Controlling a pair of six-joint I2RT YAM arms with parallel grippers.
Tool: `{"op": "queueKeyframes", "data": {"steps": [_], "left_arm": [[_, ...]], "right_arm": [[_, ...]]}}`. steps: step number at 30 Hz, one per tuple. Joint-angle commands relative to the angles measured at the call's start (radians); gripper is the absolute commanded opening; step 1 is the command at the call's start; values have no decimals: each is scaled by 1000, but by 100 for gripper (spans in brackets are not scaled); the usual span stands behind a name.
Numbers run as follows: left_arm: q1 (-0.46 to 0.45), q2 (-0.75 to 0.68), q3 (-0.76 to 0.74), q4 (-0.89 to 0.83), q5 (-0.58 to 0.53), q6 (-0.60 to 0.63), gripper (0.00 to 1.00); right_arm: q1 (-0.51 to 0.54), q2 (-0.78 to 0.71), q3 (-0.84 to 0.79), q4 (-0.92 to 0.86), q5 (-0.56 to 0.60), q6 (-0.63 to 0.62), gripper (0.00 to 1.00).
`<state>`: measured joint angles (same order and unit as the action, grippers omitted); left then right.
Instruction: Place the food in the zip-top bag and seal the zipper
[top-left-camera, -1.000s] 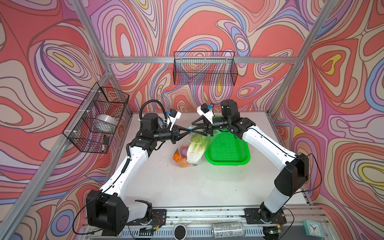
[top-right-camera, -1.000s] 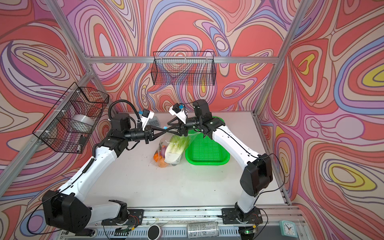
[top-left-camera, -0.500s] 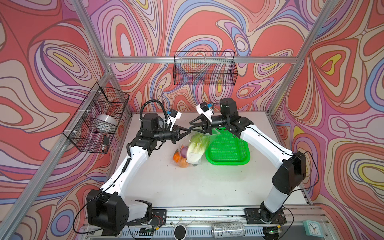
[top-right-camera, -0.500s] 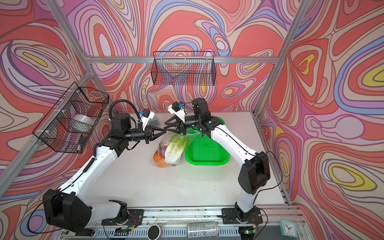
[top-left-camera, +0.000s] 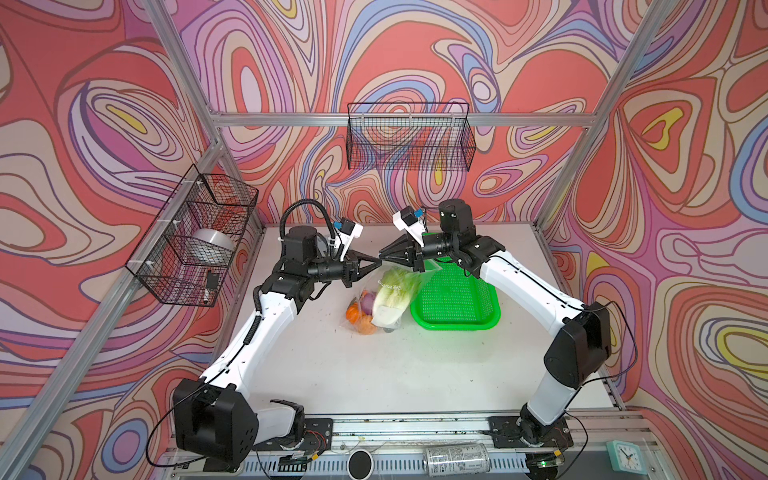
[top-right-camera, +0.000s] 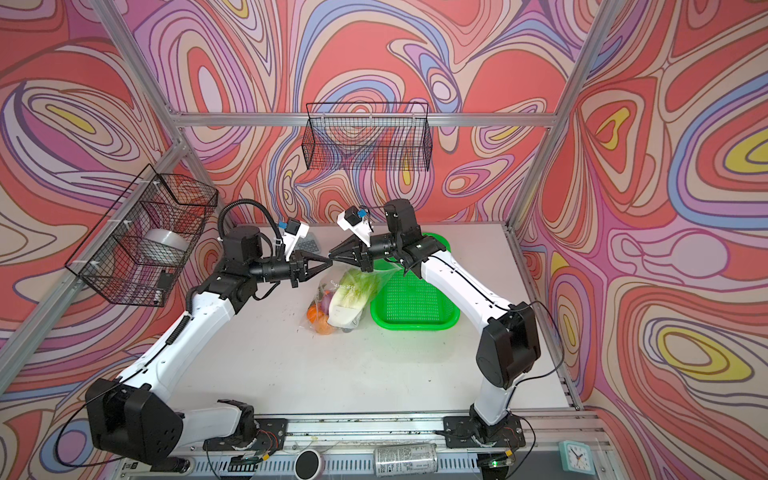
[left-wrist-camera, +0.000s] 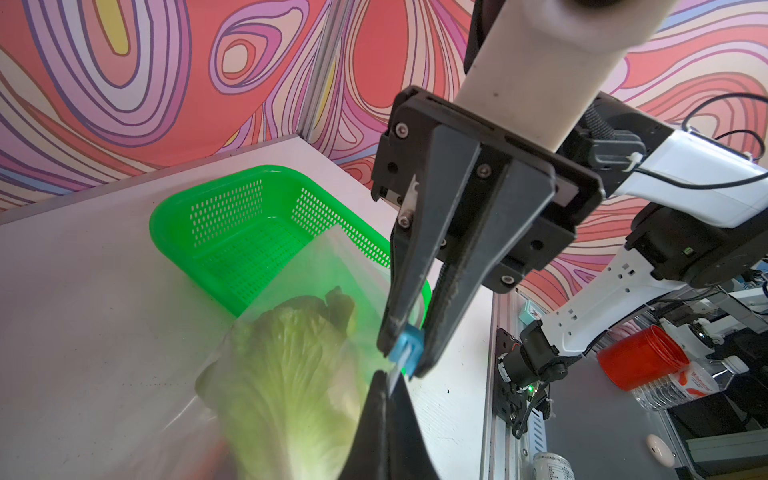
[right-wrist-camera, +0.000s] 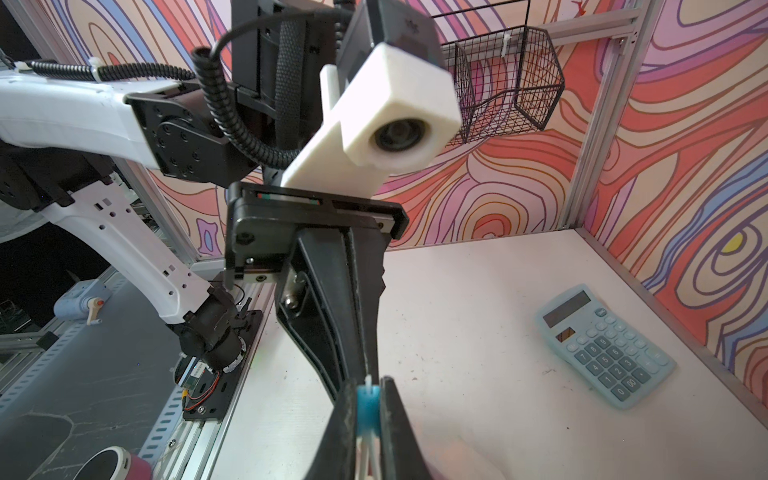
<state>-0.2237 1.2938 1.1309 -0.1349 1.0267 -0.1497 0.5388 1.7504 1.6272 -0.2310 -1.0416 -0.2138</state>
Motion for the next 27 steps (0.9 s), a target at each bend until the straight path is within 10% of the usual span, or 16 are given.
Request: {"op": "queueKeyframes", "data": {"steps": [1,8,27], "left_arm": [[-3,-8,38,23,5,14,0],[-3,-10,34,22,-18,16,0],[-3,-59,-33,150,-80,-64,0]], "right_arm": [[1,8,-12,9,-12,9,11],[1,12,-12,16,-17,44,20],[0,-57,-91,-58,156,-5,3]]}}
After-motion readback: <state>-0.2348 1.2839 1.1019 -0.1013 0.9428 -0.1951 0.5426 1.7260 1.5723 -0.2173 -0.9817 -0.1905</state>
